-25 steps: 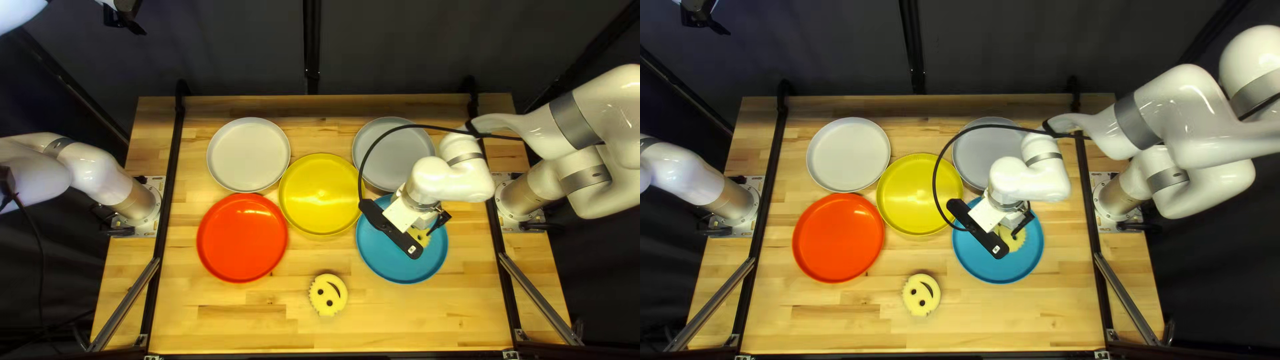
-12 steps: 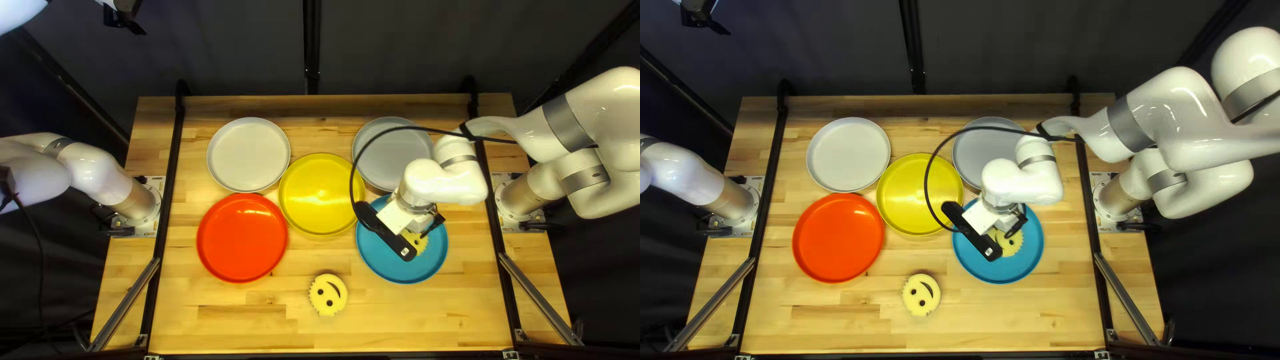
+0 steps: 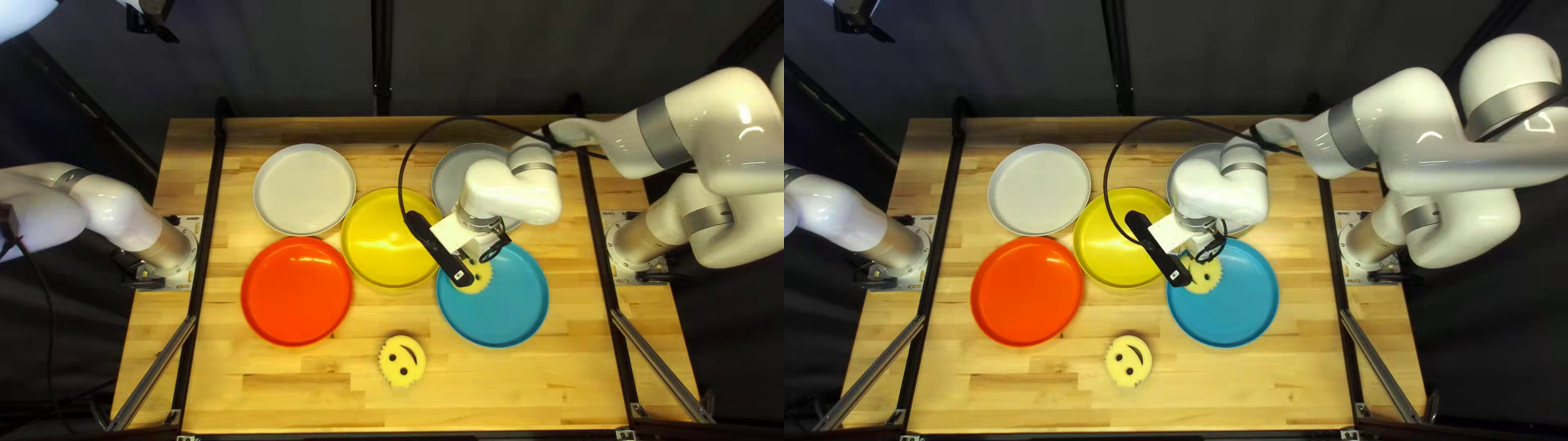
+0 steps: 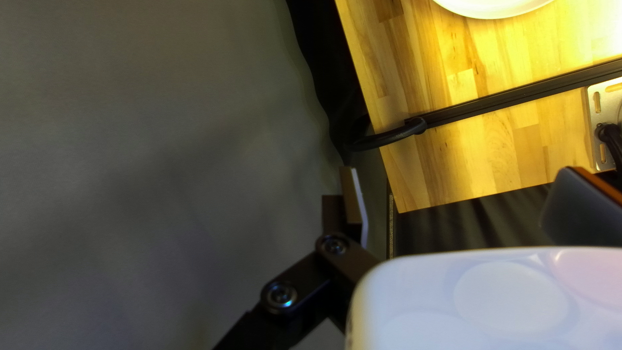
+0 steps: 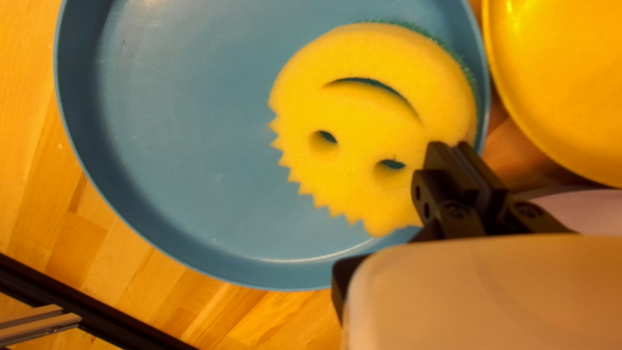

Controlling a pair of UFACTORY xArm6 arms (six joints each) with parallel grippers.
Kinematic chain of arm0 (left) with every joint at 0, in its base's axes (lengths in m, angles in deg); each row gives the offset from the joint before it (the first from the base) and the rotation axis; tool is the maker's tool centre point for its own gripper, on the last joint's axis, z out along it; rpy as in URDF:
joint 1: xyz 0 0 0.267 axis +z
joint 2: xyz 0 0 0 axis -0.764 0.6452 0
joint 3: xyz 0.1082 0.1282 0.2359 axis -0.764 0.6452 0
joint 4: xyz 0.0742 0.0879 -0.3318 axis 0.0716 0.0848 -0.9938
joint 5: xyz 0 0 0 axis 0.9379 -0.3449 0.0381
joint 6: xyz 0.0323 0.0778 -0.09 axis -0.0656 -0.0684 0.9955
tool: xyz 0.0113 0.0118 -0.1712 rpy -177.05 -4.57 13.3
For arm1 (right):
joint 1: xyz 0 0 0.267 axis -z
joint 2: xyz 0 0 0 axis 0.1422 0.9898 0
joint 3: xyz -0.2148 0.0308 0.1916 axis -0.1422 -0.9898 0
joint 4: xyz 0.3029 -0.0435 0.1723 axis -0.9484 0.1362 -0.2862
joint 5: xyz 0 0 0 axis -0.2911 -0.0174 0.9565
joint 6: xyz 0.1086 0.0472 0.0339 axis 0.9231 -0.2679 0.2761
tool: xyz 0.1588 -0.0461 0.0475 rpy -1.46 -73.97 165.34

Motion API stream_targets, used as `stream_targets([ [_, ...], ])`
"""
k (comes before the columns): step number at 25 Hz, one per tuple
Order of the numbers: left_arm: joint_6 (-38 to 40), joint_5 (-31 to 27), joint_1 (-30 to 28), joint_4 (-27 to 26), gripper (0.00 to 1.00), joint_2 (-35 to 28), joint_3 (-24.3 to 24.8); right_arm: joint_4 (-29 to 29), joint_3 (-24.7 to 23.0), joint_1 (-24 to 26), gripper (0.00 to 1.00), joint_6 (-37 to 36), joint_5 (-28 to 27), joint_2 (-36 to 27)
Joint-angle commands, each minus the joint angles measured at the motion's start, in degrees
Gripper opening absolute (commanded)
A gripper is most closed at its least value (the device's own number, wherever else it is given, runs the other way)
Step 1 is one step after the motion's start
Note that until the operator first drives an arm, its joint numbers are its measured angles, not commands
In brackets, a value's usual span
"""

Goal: Pick up sponge and scrub the plate

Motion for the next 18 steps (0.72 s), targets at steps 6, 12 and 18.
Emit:
stream_targets([
  [6, 0.0, 0.0, 0.0, 0.0, 1.00, 0.0, 0.0, -0.9, -2.5, -5.0, 0.00, 2.4, 1.8, -0.2],
  [12, 0.0, 0.0, 0.0, 0.0, 1.00, 0.0, 0.0, -3.0, -7.9, -9.1, 0.00, 6.0, 2.1, -4.8],
  [18, 0.0, 0.0, 0.0, 0.0, 1.00, 0.0, 0.0, -5.7, -7.1, -11.7, 0.00, 8.4, 0.5, -5.0],
])
